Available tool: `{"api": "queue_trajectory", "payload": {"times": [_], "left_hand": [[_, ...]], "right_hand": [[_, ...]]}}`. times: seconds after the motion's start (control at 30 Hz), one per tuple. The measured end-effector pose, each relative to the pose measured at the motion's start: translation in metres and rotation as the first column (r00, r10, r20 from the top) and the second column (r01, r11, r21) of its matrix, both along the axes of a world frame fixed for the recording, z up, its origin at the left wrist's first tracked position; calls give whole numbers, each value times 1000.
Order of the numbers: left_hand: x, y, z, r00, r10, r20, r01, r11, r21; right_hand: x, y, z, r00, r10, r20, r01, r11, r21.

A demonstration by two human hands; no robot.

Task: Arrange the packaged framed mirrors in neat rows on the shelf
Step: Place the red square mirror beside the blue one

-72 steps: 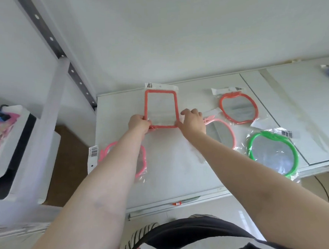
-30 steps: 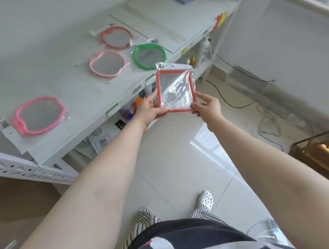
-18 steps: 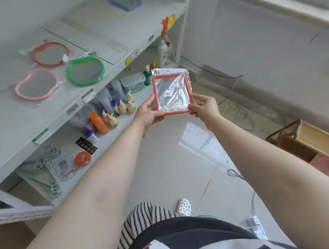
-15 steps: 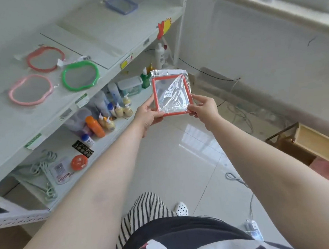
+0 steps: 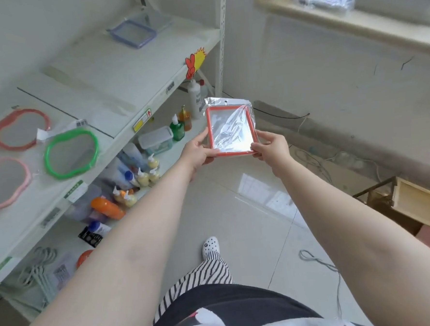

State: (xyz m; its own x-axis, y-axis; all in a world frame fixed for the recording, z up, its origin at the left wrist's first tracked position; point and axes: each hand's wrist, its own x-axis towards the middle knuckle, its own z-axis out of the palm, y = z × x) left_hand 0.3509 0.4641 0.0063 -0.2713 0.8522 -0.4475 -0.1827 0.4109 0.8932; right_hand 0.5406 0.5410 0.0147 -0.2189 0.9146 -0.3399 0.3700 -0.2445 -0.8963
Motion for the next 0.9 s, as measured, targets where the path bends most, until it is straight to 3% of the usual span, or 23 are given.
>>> {"api": "queue_trajectory", "payload": {"times": [0.4,0.7,0.9], "left_hand": [[-56,128,4,999,-15,35,15,1000,1],[-96,222,2,991,130,-6,-130,991,0],[-114,290,9,961,273,41,-274,962,8]], "right_hand": [[-56,129,3,999,-11,43,10,1000,24],[-108,251,-5,994,109,7,-110,993,34],[-145,350,1,971,240,3,-239,969,55]]}}
